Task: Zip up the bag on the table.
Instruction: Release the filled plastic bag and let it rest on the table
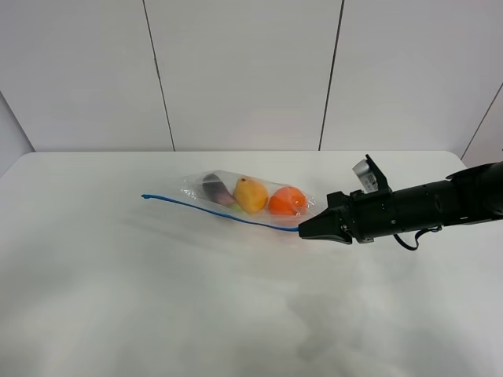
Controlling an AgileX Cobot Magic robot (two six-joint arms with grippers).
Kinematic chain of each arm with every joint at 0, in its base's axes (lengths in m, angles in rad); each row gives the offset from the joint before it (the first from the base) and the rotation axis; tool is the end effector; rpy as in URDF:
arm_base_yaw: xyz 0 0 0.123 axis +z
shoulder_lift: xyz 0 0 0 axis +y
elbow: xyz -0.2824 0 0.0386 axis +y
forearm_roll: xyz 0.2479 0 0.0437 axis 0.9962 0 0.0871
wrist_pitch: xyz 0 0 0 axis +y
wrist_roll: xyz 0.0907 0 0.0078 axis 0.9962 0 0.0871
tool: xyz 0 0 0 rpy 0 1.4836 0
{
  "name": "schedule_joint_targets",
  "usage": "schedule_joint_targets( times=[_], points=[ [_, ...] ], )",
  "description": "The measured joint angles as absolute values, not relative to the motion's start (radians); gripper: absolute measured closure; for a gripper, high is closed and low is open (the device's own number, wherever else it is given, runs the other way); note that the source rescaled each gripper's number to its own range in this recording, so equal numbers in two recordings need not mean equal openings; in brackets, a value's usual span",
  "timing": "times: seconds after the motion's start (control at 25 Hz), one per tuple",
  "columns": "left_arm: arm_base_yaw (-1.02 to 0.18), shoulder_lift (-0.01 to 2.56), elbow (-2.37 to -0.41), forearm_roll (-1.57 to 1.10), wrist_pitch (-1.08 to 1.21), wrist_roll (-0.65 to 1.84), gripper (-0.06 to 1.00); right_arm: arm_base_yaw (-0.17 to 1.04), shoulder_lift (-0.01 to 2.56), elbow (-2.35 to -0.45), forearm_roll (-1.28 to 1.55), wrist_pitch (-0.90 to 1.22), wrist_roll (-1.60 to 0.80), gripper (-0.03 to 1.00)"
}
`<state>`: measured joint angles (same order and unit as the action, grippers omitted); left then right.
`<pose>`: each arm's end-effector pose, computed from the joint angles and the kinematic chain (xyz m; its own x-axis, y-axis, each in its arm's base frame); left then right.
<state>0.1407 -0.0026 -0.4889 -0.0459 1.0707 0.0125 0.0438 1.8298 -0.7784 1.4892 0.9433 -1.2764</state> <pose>-0.0039 -0.0043 0.2733 -0.4663 -0.0757 -0.8814 -0.1094 0.9936 -0.0274 0.2926 0.0864 0.1453 -0.9321 0.0510 -0.3587 -0.2670 0.5725 0.7752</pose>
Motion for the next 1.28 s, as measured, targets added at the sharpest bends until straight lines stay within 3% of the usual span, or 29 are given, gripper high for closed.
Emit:
schedule_joint_targets(
  times=[0.2,0.48,0.68,0.76,1.28],
  points=[
    [0.141,-0.003,-0.489,-0.046,1.071,0.012,-0.05,0.044,1.83,-0.778,1.479,0.942,-1.277,0.89],
    [0.141,-0.003,-0.489,-0.046,1.071,0.012,-0.05,0.044,1.83,-0.778,1.431,0.931,-1.289,0.56],
    [0.141,-0.003,-0.489,-0.046,1.071,0.012,-0.05,0.044,1.83,-0.778,1.436,0.862,-1.318,0.1],
    [0.141,-0.003,-0.489,-0.046,1.071,0.012,-0.05,0.044,1.83,-0.778,1.437,0.824,-1.321,0.02],
    [0.141,-0.003,-0.489,-0.046,1.071,0.012,-0.05,0.044,1.83,-0.835,1.297,0.473,-1.393,-0.03]
  ],
)
